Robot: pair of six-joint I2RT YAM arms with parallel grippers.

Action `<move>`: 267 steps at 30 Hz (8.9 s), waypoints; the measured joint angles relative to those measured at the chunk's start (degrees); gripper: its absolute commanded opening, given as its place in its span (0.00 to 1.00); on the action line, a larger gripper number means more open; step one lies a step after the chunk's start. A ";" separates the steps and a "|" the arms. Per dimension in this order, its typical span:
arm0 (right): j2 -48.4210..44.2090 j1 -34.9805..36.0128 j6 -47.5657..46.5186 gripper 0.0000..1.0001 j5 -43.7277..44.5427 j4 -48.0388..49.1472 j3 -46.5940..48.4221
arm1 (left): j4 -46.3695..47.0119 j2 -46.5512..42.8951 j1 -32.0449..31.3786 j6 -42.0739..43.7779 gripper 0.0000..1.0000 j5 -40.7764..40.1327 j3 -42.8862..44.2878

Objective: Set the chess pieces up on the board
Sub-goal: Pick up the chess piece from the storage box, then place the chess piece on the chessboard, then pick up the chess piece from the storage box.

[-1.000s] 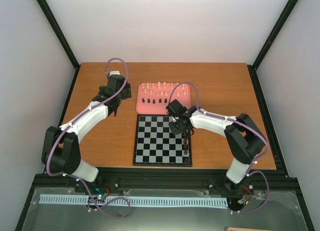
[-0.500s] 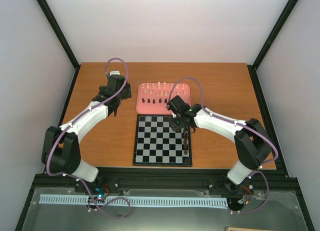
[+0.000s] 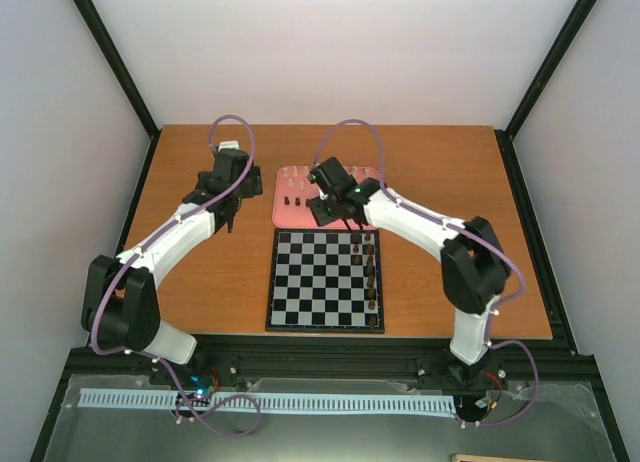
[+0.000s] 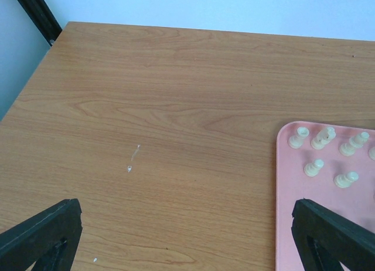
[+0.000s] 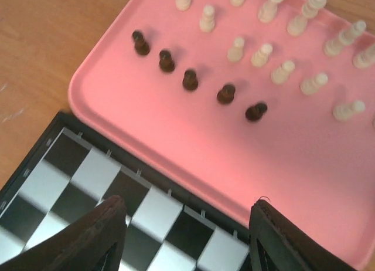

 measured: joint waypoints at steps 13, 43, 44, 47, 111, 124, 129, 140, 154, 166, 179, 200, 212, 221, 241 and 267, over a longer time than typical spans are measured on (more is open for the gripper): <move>19.21 -8.92 -2.03 0.47 -2.67 0.37 14.69 | 0.11 -0.90 0.00 0.00 1.00 -0.02 0.00; 30.42 -10.56 -3.67 0.29 -6.93 -1.73 24.98 | 0.07 1.70 0.00 0.02 1.00 -1.14 0.13; 30.42 -10.56 -3.65 0.29 -6.73 -1.77 24.98 | 0.07 1.73 0.00 0.02 1.00 -1.16 0.13; 30.42 -10.56 -3.65 0.29 -6.40 -1.77 24.85 | 0.07 1.75 0.00 0.02 1.00 -1.18 0.17; -14.12 4.28 7.61 0.08 -1.01 0.11 -25.73 | 0.07 1.09 0.00 0.02 1.00 -0.70 0.24; -12.52 5.42 9.11 0.08 -0.26 0.00 -27.34 | 0.07 1.09 0.00 0.02 1.00 -0.70 0.24; -11.21 5.42 9.42 0.09 0.44 0.02 -27.34 | 0.07 1.09 0.00 0.02 1.00 -0.70 0.24; -9.79 5.42 9.46 0.12 2.43 0.02 -27.32 | 0.07 1.09 0.00 0.02 1.00 -0.70 0.24; -9.03 5.42 9.46 0.19 3.17 0.02 -26.95 | 0.07 1.09 0.00 0.02 1.00 -0.70 0.24; -9.03 5.42 9.44 0.21 3.15 -0.04 -26.71 | 0.07 1.09 0.00 0.02 1.00 -0.72 0.24; -9.03 5.42 9.29 0.30 2.93 -0.39 -25.68 | 0.07 1.09 0.00 0.02 1.00 -0.72 0.24; -10.82 6.12 5.18 0.60 3.15 -0.39 -13.07 | 0.07 1.09 0.00 0.02 1.00 -0.68 0.24; 10.73 -1.31 0.22 0.53 0.66 1.09 7.80 | 0.07 1.09 0.00 0.02 1.00 -0.61 0.24; 21.94 -7.15 -1.55 0.50 -4.31 1.53 17.68 | 0.07 1.11 0.00 0.02 1.00 -0.68 0.24; 30.75 -7.65 -2.21 0.38 -7.63 1.73 25.62 | 0.07 2.49 0.00 0.02 1.00 -0.92 0.31; 33.09 -8.26 -2.43 0.10 -6.84 -0.13 28.52 | 0.07 3.08 0.00 0.02 1.00 -1.64 0.46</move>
